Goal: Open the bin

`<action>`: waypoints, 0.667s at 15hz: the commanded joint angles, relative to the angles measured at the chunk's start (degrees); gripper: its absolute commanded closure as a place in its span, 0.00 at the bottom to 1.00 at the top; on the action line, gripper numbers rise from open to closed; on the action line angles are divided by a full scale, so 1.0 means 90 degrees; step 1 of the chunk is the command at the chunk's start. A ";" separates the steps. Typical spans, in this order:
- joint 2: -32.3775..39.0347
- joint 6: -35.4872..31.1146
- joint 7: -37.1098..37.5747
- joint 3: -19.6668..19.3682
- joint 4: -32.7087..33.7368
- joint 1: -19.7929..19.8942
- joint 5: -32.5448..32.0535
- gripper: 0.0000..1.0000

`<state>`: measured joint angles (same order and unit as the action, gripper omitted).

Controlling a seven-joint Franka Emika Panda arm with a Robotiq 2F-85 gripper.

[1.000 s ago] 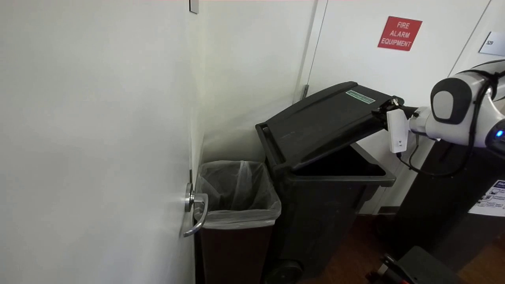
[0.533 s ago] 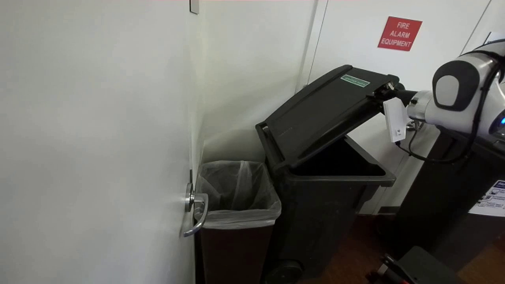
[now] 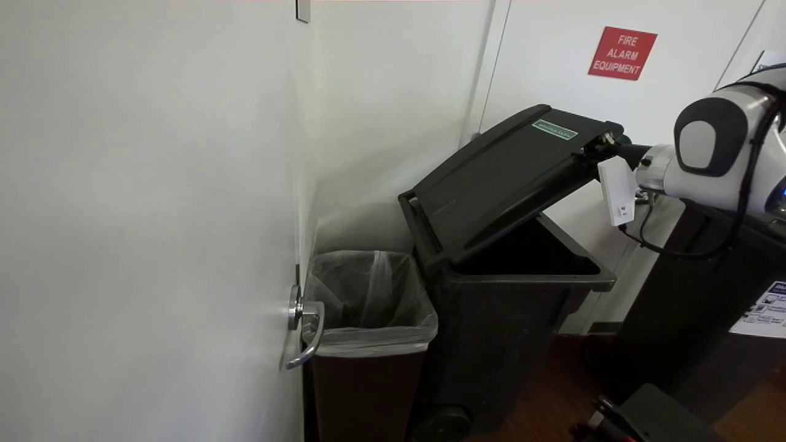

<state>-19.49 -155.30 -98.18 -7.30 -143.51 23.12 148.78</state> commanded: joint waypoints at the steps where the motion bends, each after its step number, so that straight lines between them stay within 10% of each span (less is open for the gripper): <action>1: 0.0005 0.0017 0.0077 0.0121 0.0000 0.0122 -0.0045 0.86; 10: -0.0346 -0.0676 -0.0377 0.0803 0.0360 0.0183 0.0045 0.96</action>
<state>-20.12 -157.56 -100.22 -4.75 -142.70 24.17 148.79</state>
